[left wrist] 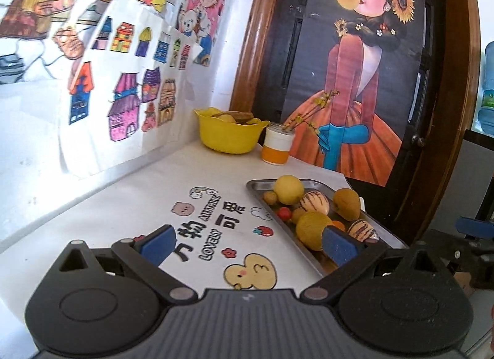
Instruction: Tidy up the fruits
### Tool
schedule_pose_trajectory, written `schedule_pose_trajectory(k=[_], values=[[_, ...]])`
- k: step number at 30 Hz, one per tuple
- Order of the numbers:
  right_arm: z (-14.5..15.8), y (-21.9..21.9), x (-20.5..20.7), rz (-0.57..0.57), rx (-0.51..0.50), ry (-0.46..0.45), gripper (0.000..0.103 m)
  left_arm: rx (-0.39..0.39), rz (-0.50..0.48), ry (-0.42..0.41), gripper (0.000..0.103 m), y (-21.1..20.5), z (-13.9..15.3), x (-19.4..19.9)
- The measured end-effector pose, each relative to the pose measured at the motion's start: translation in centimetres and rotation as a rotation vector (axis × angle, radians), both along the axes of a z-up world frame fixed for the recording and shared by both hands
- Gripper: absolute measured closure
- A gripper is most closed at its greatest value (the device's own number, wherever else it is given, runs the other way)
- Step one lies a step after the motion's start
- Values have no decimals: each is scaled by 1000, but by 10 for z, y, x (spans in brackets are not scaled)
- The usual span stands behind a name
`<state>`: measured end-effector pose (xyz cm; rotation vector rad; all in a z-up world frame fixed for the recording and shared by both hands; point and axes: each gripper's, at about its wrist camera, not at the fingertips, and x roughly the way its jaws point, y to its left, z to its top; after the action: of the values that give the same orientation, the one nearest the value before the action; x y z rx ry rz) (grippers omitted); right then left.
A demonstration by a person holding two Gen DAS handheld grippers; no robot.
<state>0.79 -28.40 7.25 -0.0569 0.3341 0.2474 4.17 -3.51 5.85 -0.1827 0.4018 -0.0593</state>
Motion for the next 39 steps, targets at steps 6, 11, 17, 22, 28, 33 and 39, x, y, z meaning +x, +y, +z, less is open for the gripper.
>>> schedule_pose_trajectory(k=[6,11,17,22,28,33,39], values=[[-10,16,-20,-4,27,-32,1,8,26,-1,1,12,-8,-14],[-16,28,-31,-5,27,-59,1,-4,46,10,1,23,-14,-22],[-22,35,-39,-12,37,-70,1,20,64,6,1,31,-21,-32],[-28,40,-43,-15,34,-62,1,28,76,4,1,37,-26,-39],[-42,47,-51,-38,11,-58,1,29,75,-6,1,42,-35,-49],[-58,58,-59,-26,-22,-48,1,40,71,-22,1,42,-43,-57],[-63,60,-62,-33,-26,-58,1,36,69,-19,1,43,-50,-63]])
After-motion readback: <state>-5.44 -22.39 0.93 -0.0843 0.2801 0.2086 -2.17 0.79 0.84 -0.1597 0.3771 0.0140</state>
